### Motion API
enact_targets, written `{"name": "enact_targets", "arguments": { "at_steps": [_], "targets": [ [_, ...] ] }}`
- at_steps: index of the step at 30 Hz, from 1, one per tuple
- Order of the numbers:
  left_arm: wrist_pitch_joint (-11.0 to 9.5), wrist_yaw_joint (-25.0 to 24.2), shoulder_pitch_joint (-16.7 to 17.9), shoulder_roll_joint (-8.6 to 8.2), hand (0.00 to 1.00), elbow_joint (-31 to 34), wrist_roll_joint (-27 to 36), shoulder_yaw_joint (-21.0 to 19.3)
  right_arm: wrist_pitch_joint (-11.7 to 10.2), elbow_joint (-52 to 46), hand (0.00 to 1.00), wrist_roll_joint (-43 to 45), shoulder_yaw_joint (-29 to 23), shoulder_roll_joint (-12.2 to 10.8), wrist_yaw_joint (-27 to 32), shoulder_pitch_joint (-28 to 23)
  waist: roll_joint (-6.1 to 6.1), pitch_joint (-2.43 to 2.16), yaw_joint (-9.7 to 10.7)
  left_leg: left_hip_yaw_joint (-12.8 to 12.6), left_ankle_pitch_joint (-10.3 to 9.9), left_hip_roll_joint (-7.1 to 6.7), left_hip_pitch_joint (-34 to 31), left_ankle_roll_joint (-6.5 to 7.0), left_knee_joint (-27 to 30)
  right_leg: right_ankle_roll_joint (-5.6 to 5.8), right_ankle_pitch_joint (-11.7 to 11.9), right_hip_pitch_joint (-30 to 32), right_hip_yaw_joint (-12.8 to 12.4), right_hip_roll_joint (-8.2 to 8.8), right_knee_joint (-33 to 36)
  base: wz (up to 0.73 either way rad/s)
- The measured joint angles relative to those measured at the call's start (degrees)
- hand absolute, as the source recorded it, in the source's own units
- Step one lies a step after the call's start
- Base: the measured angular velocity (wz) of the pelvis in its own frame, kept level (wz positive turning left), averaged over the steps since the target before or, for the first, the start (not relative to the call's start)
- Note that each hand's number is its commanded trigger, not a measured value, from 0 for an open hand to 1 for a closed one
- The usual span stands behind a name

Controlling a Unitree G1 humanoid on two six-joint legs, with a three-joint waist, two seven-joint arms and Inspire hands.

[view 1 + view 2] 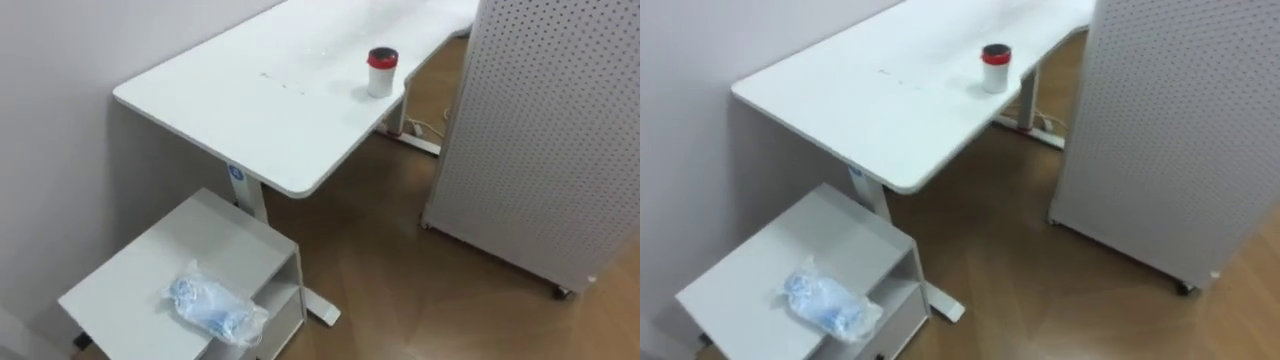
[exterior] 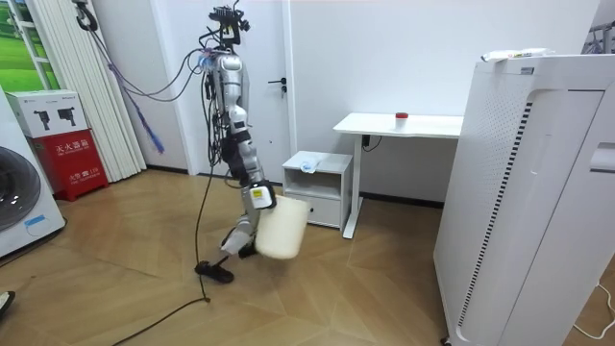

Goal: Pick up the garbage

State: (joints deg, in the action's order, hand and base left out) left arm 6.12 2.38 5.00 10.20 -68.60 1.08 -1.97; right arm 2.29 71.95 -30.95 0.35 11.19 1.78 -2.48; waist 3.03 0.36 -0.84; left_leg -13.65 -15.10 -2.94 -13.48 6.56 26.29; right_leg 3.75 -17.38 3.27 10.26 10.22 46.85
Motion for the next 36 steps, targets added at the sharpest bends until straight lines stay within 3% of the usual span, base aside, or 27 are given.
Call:
{"name": "enact_targets", "arguments": {
  "at_steps": [3, 5, 6, 7, 8, 9, 10, 13, 17, 20, 26, 31, 36],
  "targets": [
    [-2.3, 0.99, -0.65, -0.18, 0.0, -0.04, 3.32, 0.02, -0.54, -2.17, 1.0, -0.01, 0.42, -0.06, -0.72, 0.32, -1.13, 0.52, -0.42, 0.73, 0.09, 1.18, 2.4, -0.34, -2.54, -0.86, -2.28, 7.57, 0.03, 0.19, 0.77, 0.04],
    [-3.48, 1.17, -1.16, 0.04, 0.0, -0.02, 5.61, 0.77, -0.53, -2.44, 1.0, -0.57, 1.03, -0.11, -0.76, 0.05, -1.63, 0.46, 0.62, 2.79, 0.36, 1.6, 3.26, -0.84, -3.84, -1.04, -2.29, 10.45, -0.17, -0.1, -4.89, 0.37],
    [-4.08, 1.23, -1.47, 0.19, 0.0, 0.0, 6.94, 1.81, -0.46, -2.84, 1.0, -1.62, 1.03, -0.1, -0.61, 0.16, -1.67, 0.38, 0.63, 3.33, 0.3, 2.16, 3.36, -1.42, -4.21, -1.24, -1.54, 11.78, -1.51, -0.7, -11.69, 0.33],
    [-4.19, 1.18, -2.02, 0.16, 0.0, -0.01, 7.16, 2.25, -0.52, -2.84, 1.0, -2.53, 1.01, -0.07, -0.58, 0.13, -1.52, 0.46, 0.71, 4.44, 0.23, 2.51, 3.92, -2.09, -4.42, -0.46, 1.52, 12.31, -3.23, -1.4, -20.09, 0.34],
    [-4.2, 1.2, -2.18, 0.05, 0.0, -0.04, 7.23, 2.26, -0.64, -2.84, 1.0, -2.72, 0.99, -0.03, -0.74, -0.22, -1.71, 0.37, 0.94, 5.28, 0.16, 2.85, 4.08, -2.48, -4.44, -0.21, 4.38, 12.26, -3.92, -1.79, -22.28, 0.42],
    [-4.41, 1.17, -2.24, 0.04, 0.0, -0.08, 7.32, 2.43, -1.21, -2.89, 1.0, -2.88, 1.03, -0.22, -1.05, -0.79, -1.64, -0.33, 1.04, 6.41, -0.09, 3.63, 4.23, -3.53, -4.52, -0.41, 9.54, 11.4, -3.9, -2.88, -25.55, 0.36],
    [-4.65, 1.03, -2.22, -0.1, 0.0, -0.13, 7.51, 2.76, -1.47, -2.73, 1.0, -3.0, 1.11, -0.21, -1.02, -0.81, -2.13, -0.54, 0.72, 6.58, -0.17, 4.27, 4.36, -4.38, -4.83, -1.01, 10.06, 9.66, -3.08, -4.29, -27.52, 0.23],
    [-5.05, 0.89, -1.98, -0.23, 0.0, -0.38, 7.55, 2.84, -2.28, -2.59, 1.0, -2.66, 2.35, -0.2, -1.98, -0.44, -2.53, -0.11, 0.65, 7.76, 0.45, 5.0, 5.18, -5.64, -6.57, -1.74, 10.16, 8.42, -1.38, -5.64, -29.31, 0.15],
    [-5.85, 1.24, -1.79, -0.25, 0.0, -0.41, 7.45, 2.8, -2.35, 0.12, 1.0, -2.55, 2.4, -0.1, -2.23, 0.88, -2.26, 0.13, 0.63, 8.4, 0.52, 5.28, 5.99, -5.77, -7.44, -2.11, 9.64, 7.51, -0.15, -5.78, -29.54, 0.11],
    [-6.52, 2.44, -2.01, -0.13, 0.0, -0.01, 7.27, 2.82, -2.44, 0.4, 1.0, -2.52, 3.2, -0.33, -3.11, 1.42, -1.55, 0.66, 0.72, 8.25, 0.52, 5.25, 6.13, -5.82, -8.1, -2.03, 9.69, 7.03, -0.12, -5.88, -30.81, 0.0],
    [-6.67, 6.22, -6.43, -0.38, 0.0, 2.37, 3.35, 3.18, -2.95, 2.48, 1.0, -2.54, 7.37, -0.46, -3.22, 5.88, -1.02, 0.81, 0.37, 8.72, 0.5, 5.28, 3.7, -5.79, -8.17, -1.83, 10.38, 9.01, -0.17, -5.87, -30.94, 0.02],
    [-9.28, 13.73, -15.9, -0.8, 0.0, 3.65, -1.18, 3.54, -3.96, 4.99, 1.0, -0.65, 12.39, -0.55, -4.49, 10.71, -2.31, 1.28, 0.38, 9.16, 0.68, 5.3, -1.06, -5.8, -5.97, -2.22, 11.03, 13.06, 0.55, -5.85, -30.45, 0.05],
    [-11.74, 20.53, -22.27, -0.99, 0.0, 5.12, -1.65, 4.58, -4.74, 6.01, 1.0, -0.54, 14.62, -0.5, -5.62, 12.79, -2.82, 1.44, 0.77, 9.14, 1.2, 5.3, -2.8, -5.7, -5.79, -2.22, 11.03, 15.57, 0.88, -5.18, -29.23, -0.04]
  ]
}}
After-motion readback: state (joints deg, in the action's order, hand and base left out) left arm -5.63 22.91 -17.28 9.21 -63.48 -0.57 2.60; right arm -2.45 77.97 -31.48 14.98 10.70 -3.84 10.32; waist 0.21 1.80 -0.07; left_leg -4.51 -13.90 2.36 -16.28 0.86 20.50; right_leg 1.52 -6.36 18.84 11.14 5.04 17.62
